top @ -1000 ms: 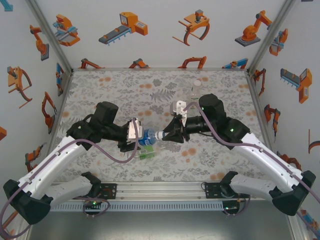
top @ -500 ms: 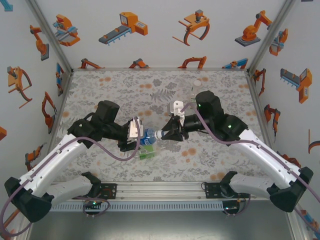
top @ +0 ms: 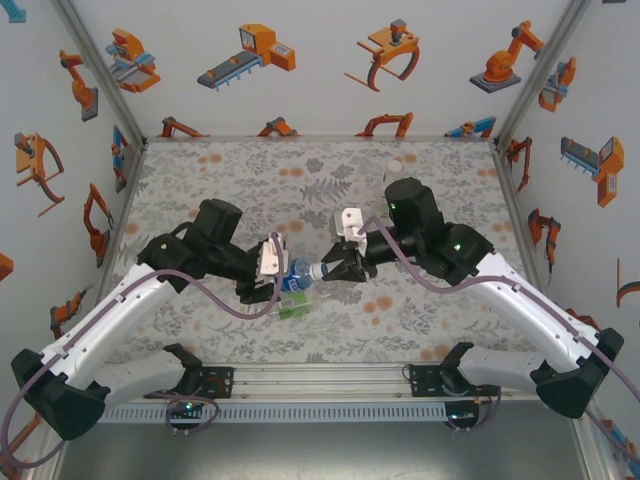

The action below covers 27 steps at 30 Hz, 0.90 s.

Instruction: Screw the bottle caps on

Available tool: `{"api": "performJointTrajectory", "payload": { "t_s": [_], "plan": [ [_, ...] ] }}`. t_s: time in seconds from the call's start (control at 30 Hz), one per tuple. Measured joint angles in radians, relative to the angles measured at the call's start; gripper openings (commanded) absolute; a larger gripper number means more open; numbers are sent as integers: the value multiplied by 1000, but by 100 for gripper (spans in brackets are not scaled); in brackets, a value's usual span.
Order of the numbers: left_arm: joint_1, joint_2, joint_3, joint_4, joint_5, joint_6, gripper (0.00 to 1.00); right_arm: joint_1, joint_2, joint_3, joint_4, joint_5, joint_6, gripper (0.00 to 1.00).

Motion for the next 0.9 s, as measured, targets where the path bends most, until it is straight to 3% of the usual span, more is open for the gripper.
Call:
{"api": "performJointTrajectory", "payload": {
  "t_s": [0.17,0.33,0.43,0.6,0.77,0.9],
  "plan": [
    [0,16,0,-10,5,8,0,3,-3,-14,17,2,26,0],
    [-4,21,-2,-28,-29,20,0,3,-47,-132,159,43,251,0],
    [-5,14,-24,-13,-58,26,0,3,-76,-218,265,103,476,0],
    [-5,-6,-83,41,-112,27,0,3,-113,-385,474,231,977,0],
    [-5,-11,-132,113,-147,26,0,3,-119,-446,511,356,1449,3],
    [-5,-14,-155,164,-166,26,0,10,-119,-447,451,441,1758,19]
  ]
}}
